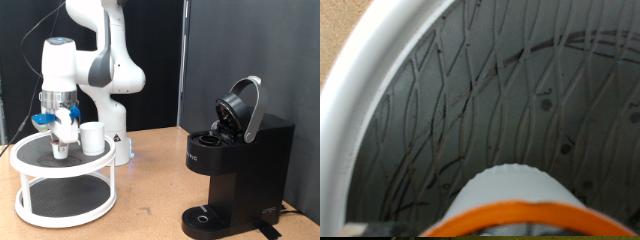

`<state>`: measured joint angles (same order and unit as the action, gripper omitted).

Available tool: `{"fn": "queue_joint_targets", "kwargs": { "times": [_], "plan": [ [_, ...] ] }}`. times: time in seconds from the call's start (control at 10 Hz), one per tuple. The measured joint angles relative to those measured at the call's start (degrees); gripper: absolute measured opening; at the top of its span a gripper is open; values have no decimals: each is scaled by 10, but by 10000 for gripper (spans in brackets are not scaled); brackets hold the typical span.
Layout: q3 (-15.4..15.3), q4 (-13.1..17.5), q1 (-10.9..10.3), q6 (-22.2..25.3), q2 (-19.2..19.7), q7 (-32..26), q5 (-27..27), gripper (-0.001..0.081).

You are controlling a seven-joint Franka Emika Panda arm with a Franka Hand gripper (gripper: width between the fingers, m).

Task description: Make a cup of coffee with the keurig machine

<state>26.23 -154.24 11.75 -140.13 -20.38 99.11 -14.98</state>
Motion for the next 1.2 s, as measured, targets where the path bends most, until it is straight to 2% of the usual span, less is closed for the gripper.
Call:
{"fn": "queue_joint_targets", "kwargs": {
  "times": [0.4, 0.5, 0.7, 0.8, 1.0, 1.2],
  "plan": [
    [0, 46, 0, 85, -51, -13, 38, 339],
    [0, 51, 0, 95, -62, -13, 38, 339],
    [2, 50, -2, 98, -61, -19, 52, 339],
    [7, 53, -11, 114, -62, -33, 93, 339],
    [18, 80, -50, 171, -63, -66, 200, 339],
    [15, 103, -82, 200, -63, -63, 278, 339]
  ]
}}
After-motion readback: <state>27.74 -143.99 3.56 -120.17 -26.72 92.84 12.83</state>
